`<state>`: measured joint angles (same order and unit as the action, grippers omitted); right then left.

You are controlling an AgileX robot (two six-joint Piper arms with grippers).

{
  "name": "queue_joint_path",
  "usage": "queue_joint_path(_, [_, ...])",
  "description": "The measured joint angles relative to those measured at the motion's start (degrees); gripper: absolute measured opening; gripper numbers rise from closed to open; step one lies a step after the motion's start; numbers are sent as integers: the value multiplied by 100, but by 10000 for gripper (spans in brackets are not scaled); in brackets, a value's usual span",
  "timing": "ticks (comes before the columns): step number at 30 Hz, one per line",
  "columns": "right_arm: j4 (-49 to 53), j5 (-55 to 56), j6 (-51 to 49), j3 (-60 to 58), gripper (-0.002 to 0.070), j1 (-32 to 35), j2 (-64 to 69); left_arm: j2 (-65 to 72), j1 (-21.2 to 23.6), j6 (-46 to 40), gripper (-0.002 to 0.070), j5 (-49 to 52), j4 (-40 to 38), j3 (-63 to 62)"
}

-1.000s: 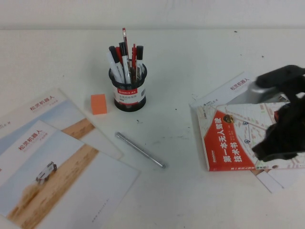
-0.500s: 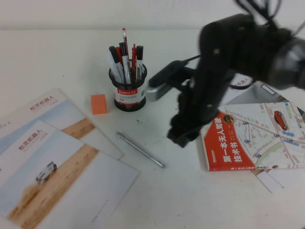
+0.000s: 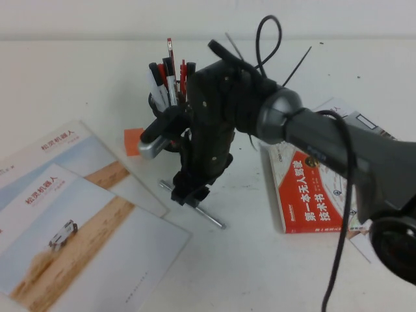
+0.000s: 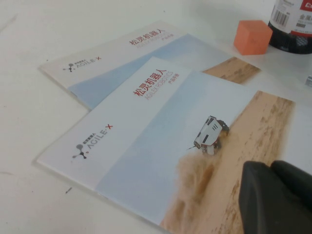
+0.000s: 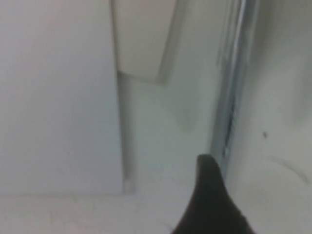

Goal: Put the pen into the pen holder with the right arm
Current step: Pick up the pen on the table

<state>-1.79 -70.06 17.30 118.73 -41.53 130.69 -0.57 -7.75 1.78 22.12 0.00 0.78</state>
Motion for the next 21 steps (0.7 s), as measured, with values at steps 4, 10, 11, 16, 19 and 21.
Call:
queue_joint_path(4, [0,0,36,256,400,-82,230,0,0,0,-1,0,0,0])
queue_joint_path(10, [-52,-19,51,279,378,-104,434,0,0,0,-1,0,0,0])
queue_joint_path(11, [-80,-19,51,279,364,-104,448,0,0,0,-1,0,0,0])
queue_joint_path(16, [-99,-19,51,316,272,-104,493,0,0,0,-1,0,0,0])
queue_joint_path(19, [-99,-19,51,329,210,-104,505,0,0,0,-1,0,0,0])
queue_joint_path(21, [-99,-19,51,329,151,-104,505,0,0,0,-1,0,0,0])
